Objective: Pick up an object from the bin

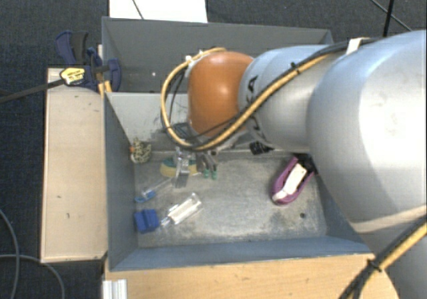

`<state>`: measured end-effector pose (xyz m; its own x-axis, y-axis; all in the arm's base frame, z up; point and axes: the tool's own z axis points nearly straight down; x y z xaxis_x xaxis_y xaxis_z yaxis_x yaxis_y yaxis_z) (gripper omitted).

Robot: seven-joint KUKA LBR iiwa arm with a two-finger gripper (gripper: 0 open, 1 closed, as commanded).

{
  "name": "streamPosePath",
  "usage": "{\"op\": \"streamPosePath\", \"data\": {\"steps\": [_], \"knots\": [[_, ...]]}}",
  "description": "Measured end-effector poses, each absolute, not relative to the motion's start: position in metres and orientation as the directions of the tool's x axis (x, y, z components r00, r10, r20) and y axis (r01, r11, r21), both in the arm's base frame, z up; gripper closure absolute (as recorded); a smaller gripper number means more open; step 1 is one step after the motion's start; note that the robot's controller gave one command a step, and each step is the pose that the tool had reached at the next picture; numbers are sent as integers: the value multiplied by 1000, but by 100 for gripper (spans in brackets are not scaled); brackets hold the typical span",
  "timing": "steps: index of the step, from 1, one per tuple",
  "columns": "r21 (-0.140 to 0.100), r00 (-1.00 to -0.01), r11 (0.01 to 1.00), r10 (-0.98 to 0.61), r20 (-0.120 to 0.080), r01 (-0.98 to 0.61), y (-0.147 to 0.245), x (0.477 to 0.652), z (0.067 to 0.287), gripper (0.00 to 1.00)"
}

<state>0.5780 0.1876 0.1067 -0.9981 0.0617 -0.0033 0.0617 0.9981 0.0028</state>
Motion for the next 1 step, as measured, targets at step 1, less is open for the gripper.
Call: {"op": "streamPosePath", "data": {"steps": [1], "knots": [[5, -1000, 1000, 28, -9, 28, 206, 532, 263, 100]]}}
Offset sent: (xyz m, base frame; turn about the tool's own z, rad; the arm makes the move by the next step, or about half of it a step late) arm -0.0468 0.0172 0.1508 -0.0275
